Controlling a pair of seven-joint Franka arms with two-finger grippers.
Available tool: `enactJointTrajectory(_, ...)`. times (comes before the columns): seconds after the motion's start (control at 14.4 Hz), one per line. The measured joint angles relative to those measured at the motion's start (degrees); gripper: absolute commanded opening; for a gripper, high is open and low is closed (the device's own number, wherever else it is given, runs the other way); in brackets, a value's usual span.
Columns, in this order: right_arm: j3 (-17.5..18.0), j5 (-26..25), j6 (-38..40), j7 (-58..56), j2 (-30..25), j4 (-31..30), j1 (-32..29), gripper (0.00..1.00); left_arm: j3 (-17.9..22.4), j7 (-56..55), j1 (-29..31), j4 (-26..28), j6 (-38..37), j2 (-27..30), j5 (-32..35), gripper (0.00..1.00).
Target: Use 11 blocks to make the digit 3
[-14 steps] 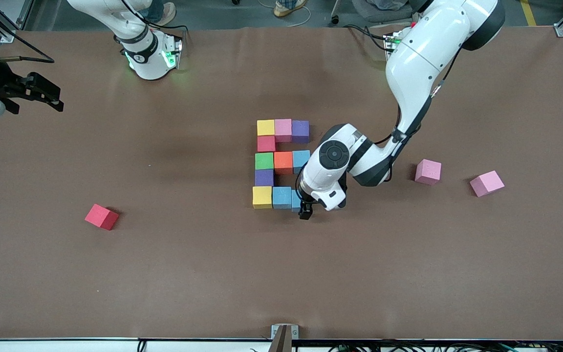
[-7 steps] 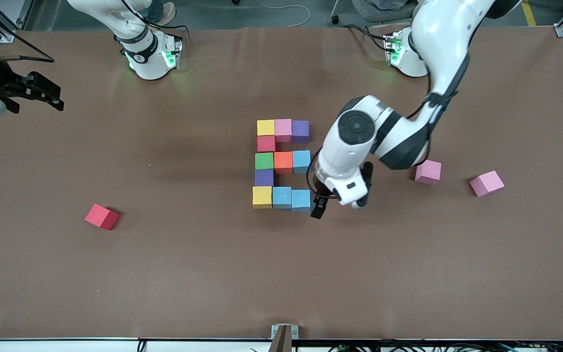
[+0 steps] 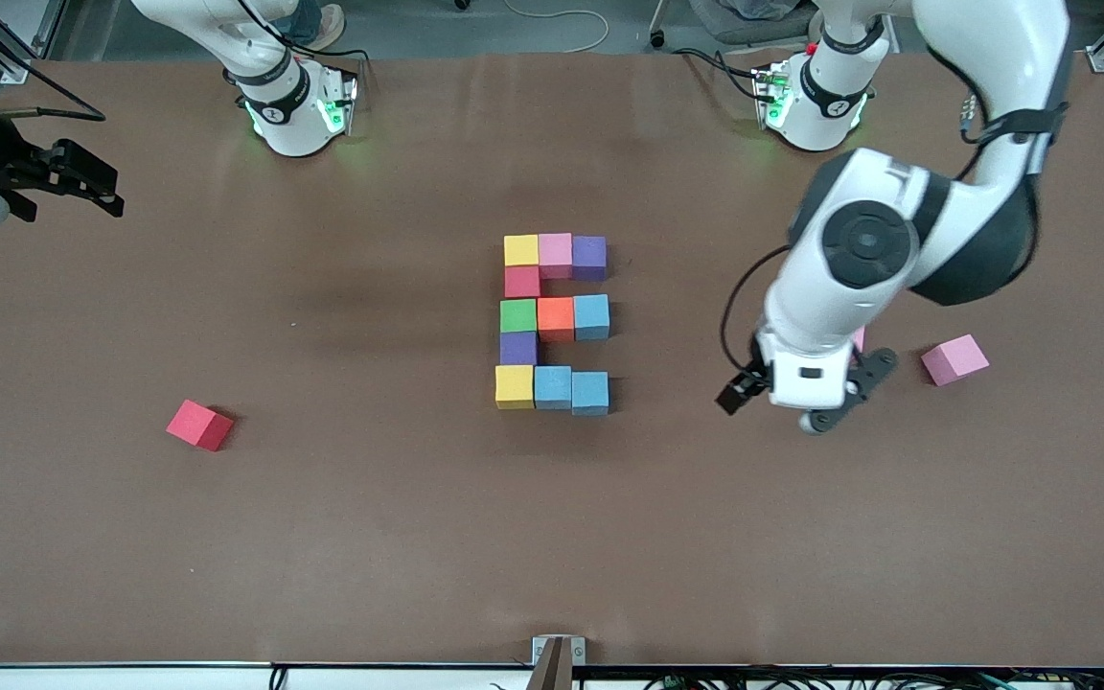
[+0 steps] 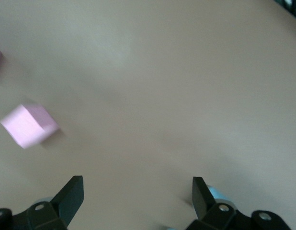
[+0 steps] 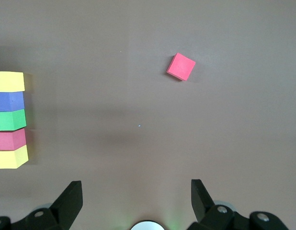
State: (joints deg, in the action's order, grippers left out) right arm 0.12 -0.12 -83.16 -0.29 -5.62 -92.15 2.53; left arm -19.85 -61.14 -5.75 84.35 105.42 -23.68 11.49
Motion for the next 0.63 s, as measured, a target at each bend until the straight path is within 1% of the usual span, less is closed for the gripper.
enactJointTrajectory(0.21,0.0,0.0,0.1,0.0,0.0,0.0,0.0,1.0,0.0,15.8,5.1,-0.3,-6.1,3.7,0.0,1.0)
enactJointTrajectory(0.42,0.0,0.0,0.1,0.0,0.0,0.0,0.1,1.0,0.0,27.4,9.1,-0.5,-10.4,8.5,0.0,1.0)
enactJointTrajectory(0.56,0.0,0.0,0.1,0.0,0.0,0.0,0.1,1.0,1.8,33.5,8.0,-0.5,-13.4,11.6,-0.1,1.0)
enactJointTrajectory(0.63,0.0,0.0,0.1,0.0,0.0,0.0,0.1,1.0,4.4,36.9,6.0,-0.5,-15.5,13.1,-0.7,1.0)
